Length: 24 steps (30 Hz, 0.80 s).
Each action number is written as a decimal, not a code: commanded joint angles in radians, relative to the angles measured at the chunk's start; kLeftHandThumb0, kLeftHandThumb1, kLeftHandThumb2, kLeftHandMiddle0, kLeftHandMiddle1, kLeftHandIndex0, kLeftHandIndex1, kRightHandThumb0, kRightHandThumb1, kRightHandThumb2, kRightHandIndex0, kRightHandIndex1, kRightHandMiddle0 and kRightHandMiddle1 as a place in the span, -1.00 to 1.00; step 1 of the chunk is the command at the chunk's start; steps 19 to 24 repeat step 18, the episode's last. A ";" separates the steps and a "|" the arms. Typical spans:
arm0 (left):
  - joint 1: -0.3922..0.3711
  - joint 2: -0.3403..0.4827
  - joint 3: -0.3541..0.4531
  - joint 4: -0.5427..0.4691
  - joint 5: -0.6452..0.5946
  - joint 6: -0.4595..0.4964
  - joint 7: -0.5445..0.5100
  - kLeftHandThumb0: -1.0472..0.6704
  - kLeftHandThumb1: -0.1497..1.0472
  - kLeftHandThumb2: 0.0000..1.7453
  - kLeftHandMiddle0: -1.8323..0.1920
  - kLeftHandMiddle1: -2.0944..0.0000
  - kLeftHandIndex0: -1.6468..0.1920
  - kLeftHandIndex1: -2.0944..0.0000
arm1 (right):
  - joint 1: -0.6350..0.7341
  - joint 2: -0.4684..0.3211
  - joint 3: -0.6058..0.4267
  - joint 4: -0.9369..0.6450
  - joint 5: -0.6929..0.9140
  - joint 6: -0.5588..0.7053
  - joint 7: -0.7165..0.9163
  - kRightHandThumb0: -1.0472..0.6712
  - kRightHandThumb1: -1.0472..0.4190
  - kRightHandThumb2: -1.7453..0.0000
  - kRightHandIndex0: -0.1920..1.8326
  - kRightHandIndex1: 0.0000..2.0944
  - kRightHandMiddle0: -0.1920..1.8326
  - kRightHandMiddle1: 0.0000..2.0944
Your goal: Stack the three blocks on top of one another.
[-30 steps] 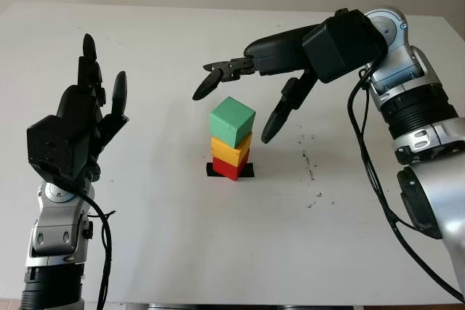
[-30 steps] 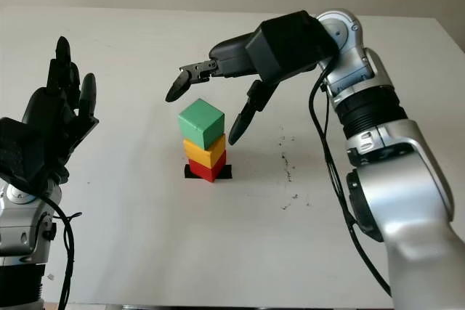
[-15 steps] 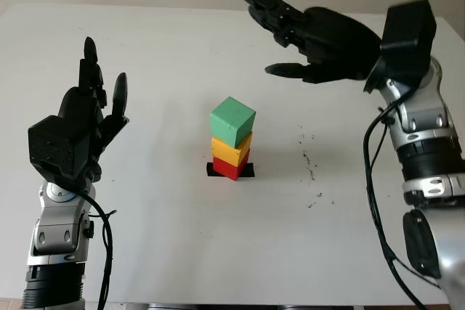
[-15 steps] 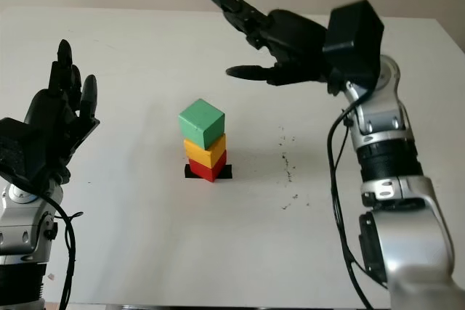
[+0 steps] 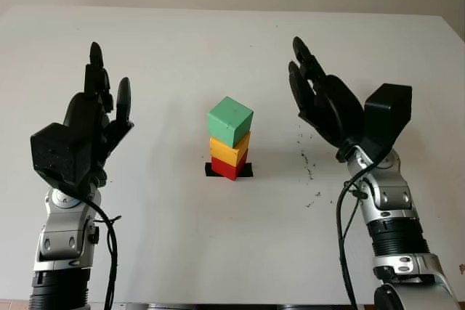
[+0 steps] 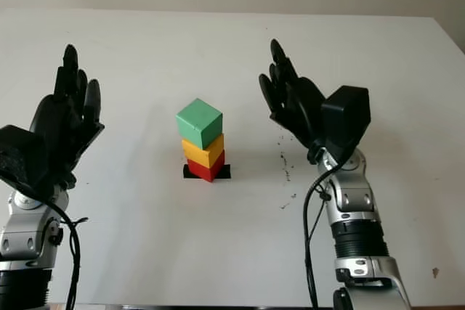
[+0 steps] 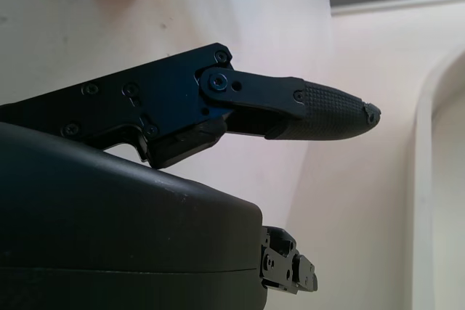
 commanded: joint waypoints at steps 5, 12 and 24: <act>0.049 -0.034 -0.026 -0.068 -0.011 0.006 -0.010 -0.60 1.00 -0.21 1.00 1.00 1.00 1.00 | 0.041 0.064 0.010 -0.052 -0.008 -0.012 -0.084 -0.66 -1.00 0.23 -1.00 -1.00 -1.00 -1.00; 0.103 -0.038 -0.037 -0.109 -0.017 0.025 -0.030 -0.60 1.00 -0.19 1.00 1.00 1.00 1.00 | 0.049 0.108 0.015 -0.048 -0.023 -0.027 -0.136 -0.66 -1.00 0.23 -1.00 -1.00 -1.00 -1.00; 0.136 -0.039 -0.031 -0.142 -0.040 0.039 -0.050 -0.59 1.00 -0.20 1.00 1.00 1.00 1.00 | 0.074 0.115 0.023 -0.081 -0.043 -0.016 -0.156 -0.64 -1.00 0.25 -1.00 -1.00 -1.00 -1.00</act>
